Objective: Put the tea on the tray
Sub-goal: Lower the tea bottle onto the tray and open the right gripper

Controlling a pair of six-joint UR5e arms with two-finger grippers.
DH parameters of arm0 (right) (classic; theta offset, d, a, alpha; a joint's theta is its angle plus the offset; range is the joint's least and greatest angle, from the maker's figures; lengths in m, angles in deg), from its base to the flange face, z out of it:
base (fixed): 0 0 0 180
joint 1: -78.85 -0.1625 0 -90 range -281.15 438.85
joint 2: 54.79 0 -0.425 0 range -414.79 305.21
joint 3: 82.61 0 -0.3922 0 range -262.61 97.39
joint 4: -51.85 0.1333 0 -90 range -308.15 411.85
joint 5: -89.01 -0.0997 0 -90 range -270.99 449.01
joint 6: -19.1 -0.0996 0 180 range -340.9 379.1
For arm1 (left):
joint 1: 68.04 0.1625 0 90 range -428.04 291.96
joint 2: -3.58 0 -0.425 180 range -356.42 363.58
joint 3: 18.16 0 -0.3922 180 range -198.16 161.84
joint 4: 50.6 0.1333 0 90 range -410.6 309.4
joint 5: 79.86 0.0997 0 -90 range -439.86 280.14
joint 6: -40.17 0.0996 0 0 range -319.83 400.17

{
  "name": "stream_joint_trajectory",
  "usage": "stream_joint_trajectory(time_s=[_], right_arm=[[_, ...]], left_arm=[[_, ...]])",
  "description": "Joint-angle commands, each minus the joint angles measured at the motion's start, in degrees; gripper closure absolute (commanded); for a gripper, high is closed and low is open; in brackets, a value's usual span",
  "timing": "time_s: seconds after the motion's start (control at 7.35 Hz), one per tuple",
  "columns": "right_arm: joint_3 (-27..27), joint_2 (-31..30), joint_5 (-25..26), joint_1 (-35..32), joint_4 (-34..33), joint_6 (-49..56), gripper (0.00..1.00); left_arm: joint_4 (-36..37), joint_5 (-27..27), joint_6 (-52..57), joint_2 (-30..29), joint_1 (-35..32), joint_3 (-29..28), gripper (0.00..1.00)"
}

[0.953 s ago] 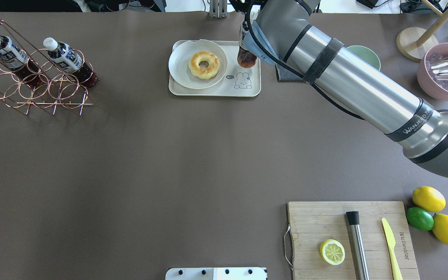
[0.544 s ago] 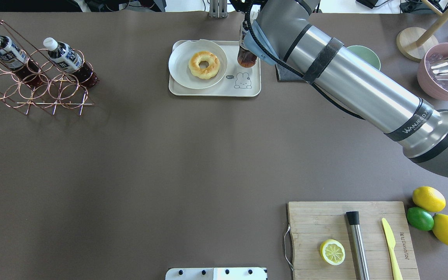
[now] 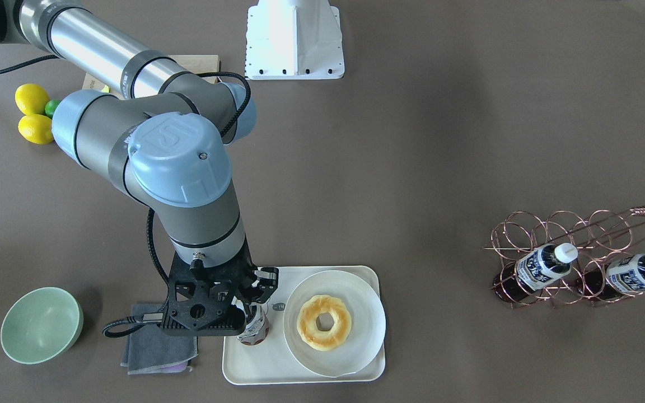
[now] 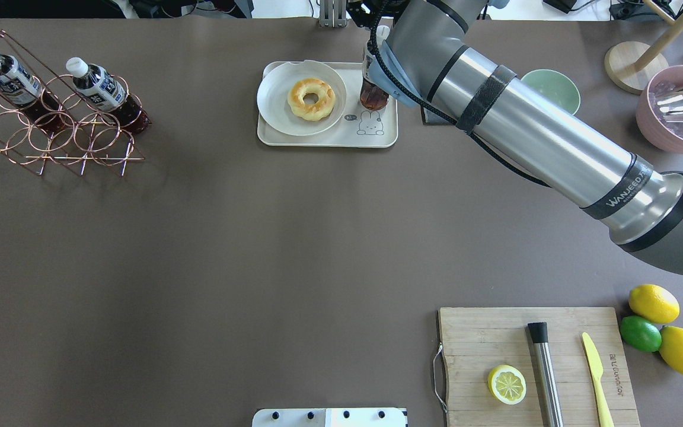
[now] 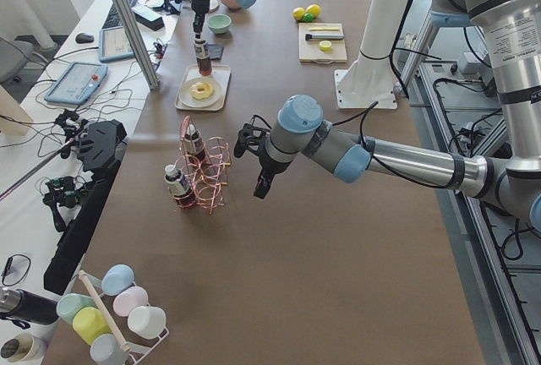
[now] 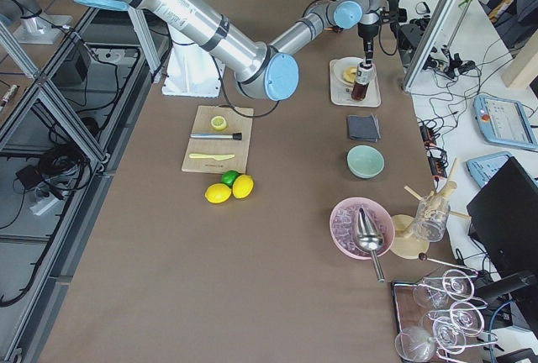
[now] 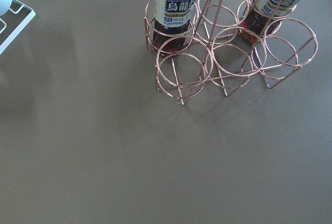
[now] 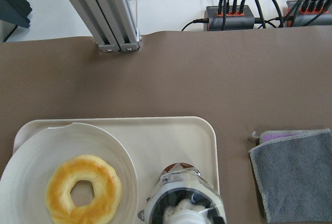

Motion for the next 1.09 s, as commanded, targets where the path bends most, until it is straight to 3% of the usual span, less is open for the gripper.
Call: stream_joint_trajectory(time_s=[0.0, 0.14, 0.27, 0.41, 0.68, 0.82, 0.95], right_arm=[[0.33, -0.16, -0.01, 0.18, -0.01, 0.23, 1.00], [0.33, -0.16, -0.01, 0.27, -0.01, 0.14, 0.88], [0.42, -0.25, -0.01, 0.36, -0.01, 0.22, 0.84], [0.42, -0.16, 0.08, 0.45, -0.01, 0.23, 0.64], [0.42, -0.16, -0.01, 0.36, 0.08, 0.23, 0.41], [0.59, 0.19, -0.09, 0.36, 0.08, -0.21, 0.00], [1.55, 0.10, -0.79, 0.27, -0.09, -0.30, 0.00]], left_arm=[[0.00, -0.01, 0.00, 0.00, 0.00, 0.04, 0.04], [0.00, -0.01, 0.00, -0.09, 0.00, -0.05, 0.04], [0.00, 0.08, 0.00, -0.44, 0.09, -0.22, 0.04], [0.00, 0.08, 0.00, -0.53, 0.09, -0.31, 0.04], [0.00, 0.17, 0.00, -0.53, 0.09, -0.57, 0.04], [0.00, 0.17, 0.00, -0.53, 0.09, -0.66, 0.04], [0.00, 0.17, 0.00, -0.53, 0.09, -0.66, 0.04]])
